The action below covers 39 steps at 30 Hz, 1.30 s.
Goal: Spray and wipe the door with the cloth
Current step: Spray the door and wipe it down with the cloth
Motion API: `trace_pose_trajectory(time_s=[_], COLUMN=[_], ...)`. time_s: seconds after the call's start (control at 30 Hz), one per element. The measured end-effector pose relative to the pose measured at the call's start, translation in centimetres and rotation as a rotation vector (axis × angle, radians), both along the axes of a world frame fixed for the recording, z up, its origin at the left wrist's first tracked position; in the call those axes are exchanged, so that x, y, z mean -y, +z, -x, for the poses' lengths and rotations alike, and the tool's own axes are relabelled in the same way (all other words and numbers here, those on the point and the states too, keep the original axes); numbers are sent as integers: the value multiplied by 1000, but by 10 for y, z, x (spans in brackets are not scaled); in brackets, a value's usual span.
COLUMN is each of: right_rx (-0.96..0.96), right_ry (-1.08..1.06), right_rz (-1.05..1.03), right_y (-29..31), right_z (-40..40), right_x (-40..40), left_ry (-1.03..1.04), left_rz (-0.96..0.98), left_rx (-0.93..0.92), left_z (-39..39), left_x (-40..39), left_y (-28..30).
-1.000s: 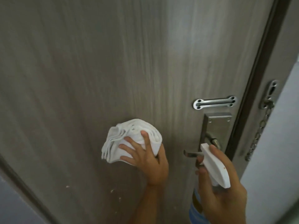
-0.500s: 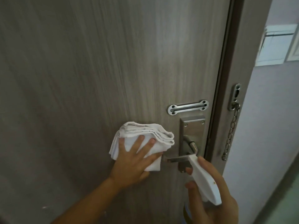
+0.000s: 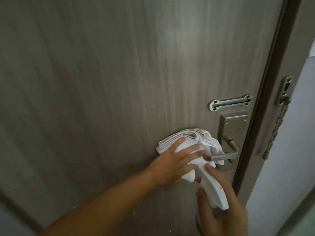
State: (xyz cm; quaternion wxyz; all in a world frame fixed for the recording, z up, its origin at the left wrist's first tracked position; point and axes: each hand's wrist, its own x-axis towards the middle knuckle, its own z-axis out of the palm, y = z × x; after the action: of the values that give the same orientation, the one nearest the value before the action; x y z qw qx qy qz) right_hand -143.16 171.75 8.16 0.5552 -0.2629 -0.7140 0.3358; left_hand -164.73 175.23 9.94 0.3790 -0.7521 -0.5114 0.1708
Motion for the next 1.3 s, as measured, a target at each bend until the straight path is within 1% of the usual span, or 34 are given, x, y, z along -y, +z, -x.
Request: trace_pose_trajectory(time_s=[0.1,0.23,0.37,0.43,0.5,0.67,0.73,0.77,0.8,0.87,0.93,1.0,1.03,1.07,1.13,1.2,1.27,1.3], right_rx=[22,2,24,44,37,-18,-28,-34,-37,-42,-37,-30,-22,-19,-3,92,175,159], right_ry=[64,156,248,307,367,502,527,533,540,557,558,528,503,484,488,489,423,372], right_rz=[-3,-62,-39,-15,-34,-29,-37,-32,-23,0,17,13,0,2,100,232,175,153], right_y=[-4,-5,-7,-10,-12,-5,0,2,4,6,7,10,11,11,6,-2,-15,-20], right_z=[23,59,93,110,128,173,185,189,192,194,192,187,183,177,165,154,140,135], right_x=[19,46,71,80,90,111,115,116,116,117,117,118,116,113,101,87,78,75], left_ry=[8,27,54,139,258,542,660,710,732,699,633,586,558,529,513,527,566,580], left_rz=[37,-3,-90,-147,-225,-428,-549,-624,-711,-931,-1220,-1536,-1647,-1715,-1762,-1736,-1668,-1638], left_rx=[-57,-103,-16,10,74,322,478,587,714,984,1293,1522,1582,1599,1562,1575,1574,1569], left_z=[35,86,140,162,179,208,213,211,206,194,187,191,195,198,199,197,190,185], left_x=[41,109,181,220,254,324,340,342,338,321,300,286,281,277,271,264,254,248], left_y=[-7,-19,-40,-55,-69,-105,-117,-120,-121,-116,-105,-90,-87,-85,-90,-105,-123,-131])
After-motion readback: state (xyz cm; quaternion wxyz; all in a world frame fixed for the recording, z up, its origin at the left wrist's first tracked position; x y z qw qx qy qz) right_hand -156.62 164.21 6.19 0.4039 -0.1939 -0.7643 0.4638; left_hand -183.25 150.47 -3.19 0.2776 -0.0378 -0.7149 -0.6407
